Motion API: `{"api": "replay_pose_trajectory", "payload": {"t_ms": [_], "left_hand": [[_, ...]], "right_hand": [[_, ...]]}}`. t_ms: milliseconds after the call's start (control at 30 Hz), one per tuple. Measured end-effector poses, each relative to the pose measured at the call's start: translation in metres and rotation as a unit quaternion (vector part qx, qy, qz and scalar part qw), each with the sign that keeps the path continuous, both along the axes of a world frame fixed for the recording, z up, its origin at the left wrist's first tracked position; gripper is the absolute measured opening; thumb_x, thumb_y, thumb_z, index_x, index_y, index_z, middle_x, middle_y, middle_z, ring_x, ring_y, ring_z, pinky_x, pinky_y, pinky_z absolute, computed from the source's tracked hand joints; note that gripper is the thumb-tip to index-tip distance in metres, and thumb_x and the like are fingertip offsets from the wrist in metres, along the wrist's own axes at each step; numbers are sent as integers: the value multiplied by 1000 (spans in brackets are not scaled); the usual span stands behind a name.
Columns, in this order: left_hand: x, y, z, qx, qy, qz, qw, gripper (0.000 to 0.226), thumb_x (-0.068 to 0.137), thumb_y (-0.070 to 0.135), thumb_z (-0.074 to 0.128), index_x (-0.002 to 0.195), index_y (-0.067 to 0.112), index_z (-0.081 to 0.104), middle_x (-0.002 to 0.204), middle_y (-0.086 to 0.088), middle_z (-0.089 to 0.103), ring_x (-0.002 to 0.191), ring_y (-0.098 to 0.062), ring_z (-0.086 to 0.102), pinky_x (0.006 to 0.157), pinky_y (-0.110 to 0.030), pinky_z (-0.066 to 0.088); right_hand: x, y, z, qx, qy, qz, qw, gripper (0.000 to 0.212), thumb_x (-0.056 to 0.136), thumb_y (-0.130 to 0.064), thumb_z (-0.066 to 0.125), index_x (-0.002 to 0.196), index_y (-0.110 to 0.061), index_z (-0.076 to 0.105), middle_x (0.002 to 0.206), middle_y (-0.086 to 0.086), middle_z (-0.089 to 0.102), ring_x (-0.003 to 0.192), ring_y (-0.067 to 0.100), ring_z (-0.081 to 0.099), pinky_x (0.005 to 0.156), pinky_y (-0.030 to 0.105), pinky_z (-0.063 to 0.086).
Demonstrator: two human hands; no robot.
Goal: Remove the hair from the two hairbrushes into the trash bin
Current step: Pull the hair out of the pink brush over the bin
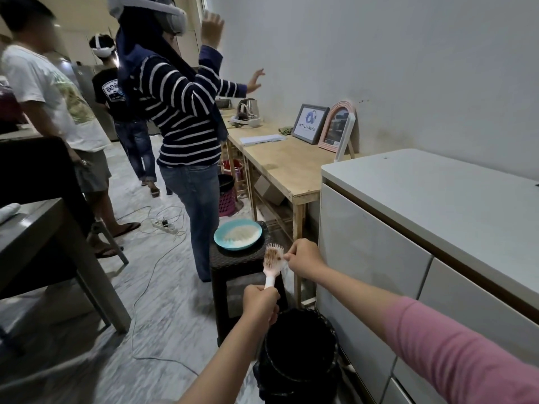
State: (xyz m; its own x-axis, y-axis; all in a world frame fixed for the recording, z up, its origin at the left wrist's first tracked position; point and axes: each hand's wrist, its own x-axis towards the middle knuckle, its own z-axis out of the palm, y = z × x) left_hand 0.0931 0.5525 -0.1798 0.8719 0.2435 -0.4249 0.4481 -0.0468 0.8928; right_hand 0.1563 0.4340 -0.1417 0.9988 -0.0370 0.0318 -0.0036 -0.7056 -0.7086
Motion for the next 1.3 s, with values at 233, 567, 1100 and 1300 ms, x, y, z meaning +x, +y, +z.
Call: {"api": "replay_pose_trajectory", "payload": {"t_ms": [233, 567, 1100, 1300], "left_hand": [[7, 0, 2, -28, 26, 32, 999, 19, 82, -2, 53, 99, -7, 60, 55, -10, 46, 39, -18, 39, 37, -18, 28], [20, 14, -8, -55, 31, 90, 994, 8, 86, 2, 44, 92, 3, 49, 64, -9, 48, 45, -16, 38, 42, -20, 29], [9, 29, 3, -29, 7, 94, 995, 9, 88, -4, 51, 95, -3, 58, 59, -10, 45, 47, -18, 39, 44, -21, 30], [6, 26, 9, -31, -12, 57, 998, 8, 87, -6, 52, 89, -2, 58, 61, -10, 44, 46, -17, 38, 43, -20, 30]], "right_hand": [[-1, -3, 1, -89, -26, 34, 995, 8, 88, -15, 63, 86, -9, 58, 89, 4, 62, 86, 21, 61, 76, 38, 55], [-4, -24, 9, -79, -37, 18, 996, 8, 89, -11, 60, 92, -5, 57, 93, 11, 61, 88, 24, 60, 69, 32, 48], [6, -59, -13, 51, 41, -72, 995, 20, 85, 4, 59, 94, -7, 74, 104, 11, 69, 104, 23, 62, 92, 31, 50], [8, -49, -9, 134, 44, -46, 989, 34, 94, -10, 46, 113, 14, 60, 119, 30, 61, 114, 42, 56, 103, 47, 44]]}}
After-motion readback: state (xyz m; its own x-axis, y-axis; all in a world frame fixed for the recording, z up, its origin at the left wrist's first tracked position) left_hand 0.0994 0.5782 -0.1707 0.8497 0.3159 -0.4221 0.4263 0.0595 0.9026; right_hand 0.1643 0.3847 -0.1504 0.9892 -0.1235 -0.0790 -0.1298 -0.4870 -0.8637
